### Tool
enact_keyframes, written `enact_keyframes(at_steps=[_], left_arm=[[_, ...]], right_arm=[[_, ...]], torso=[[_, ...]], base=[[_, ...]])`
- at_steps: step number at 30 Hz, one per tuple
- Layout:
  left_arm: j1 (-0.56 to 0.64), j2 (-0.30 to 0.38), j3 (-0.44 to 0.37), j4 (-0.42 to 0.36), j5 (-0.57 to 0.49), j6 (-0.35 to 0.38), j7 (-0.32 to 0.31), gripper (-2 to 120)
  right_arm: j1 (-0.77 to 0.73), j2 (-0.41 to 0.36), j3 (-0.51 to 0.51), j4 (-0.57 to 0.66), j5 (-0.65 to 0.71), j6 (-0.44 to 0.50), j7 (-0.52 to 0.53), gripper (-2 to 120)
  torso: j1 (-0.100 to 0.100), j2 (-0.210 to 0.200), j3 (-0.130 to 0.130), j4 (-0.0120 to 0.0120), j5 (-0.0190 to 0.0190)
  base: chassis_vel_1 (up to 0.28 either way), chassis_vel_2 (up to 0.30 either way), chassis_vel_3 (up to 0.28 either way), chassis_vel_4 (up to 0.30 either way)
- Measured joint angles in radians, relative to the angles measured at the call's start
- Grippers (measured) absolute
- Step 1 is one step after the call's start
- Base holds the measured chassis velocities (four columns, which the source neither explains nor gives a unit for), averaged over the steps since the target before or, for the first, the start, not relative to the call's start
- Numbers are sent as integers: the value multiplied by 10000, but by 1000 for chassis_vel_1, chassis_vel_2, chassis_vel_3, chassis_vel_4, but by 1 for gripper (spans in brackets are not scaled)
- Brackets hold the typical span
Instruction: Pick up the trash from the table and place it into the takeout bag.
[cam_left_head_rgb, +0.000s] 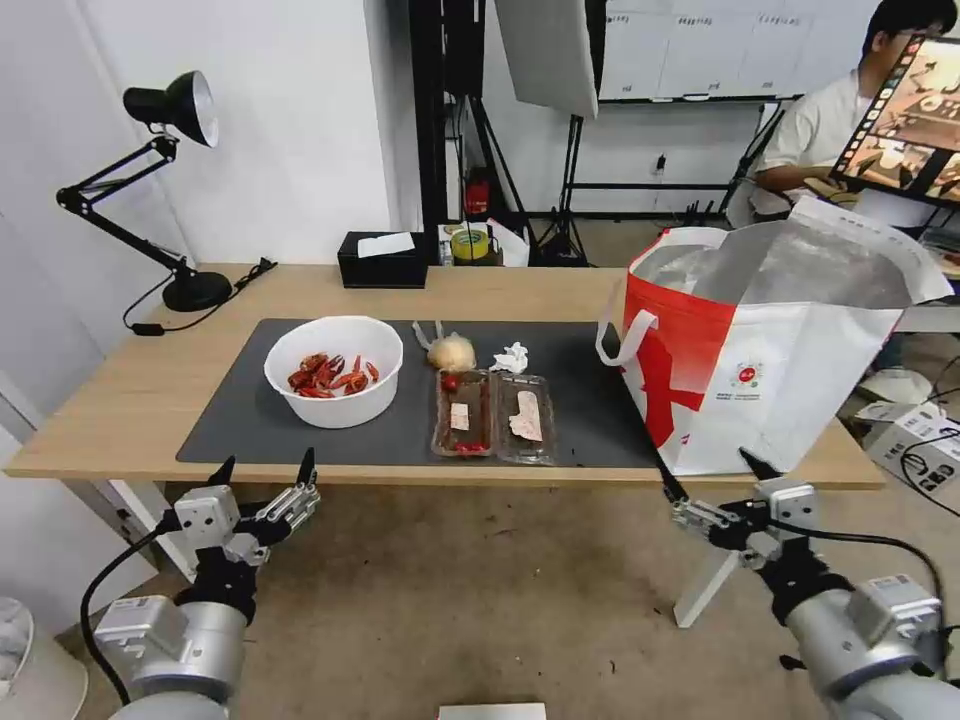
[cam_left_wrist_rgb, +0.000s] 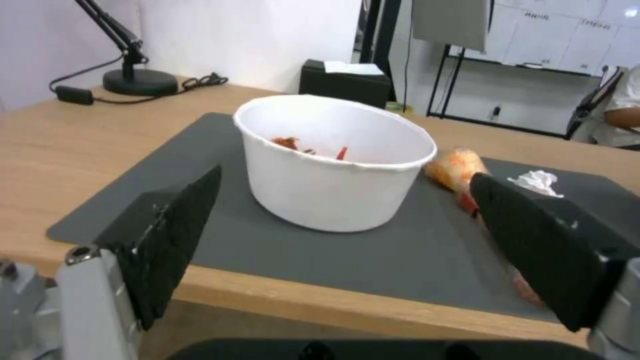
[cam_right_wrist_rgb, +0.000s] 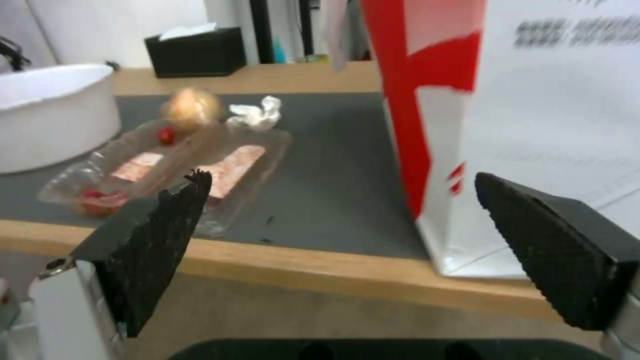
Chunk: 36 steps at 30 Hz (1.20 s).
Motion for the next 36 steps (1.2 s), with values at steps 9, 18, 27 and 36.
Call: enact_keyframes(at_steps=[9, 18, 27, 36], left_arm=[[-72, -40, 224, 245, 139, -291, 38, 100], [-74, -90, 564, 529, 448, -564, 202, 100], [-88, -66, 988, 923, 488, -784, 328, 100], [-505, 178, 1940, 1116, -1131, -811, 129, 100]], right_arm=[[243, 51, -250, -266, 146, 275, -28, 100], [294, 53, -266, -393, 80, 333, -36, 100], [311, 71, -278, -457, 10, 368, -37, 100], [281, 76, -284, -500, -86, 483, -44, 100]], torso=[[0, 0, 0, -1, 2], [0, 0, 0, -1, 2], [0, 0, 0, -1, 2], [0, 0, 0, -1, 2]], base=[[0, 0, 0, 0], [0, 0, 0, 0], [0, 0, 0, 0], [0, 0, 0, 0]])
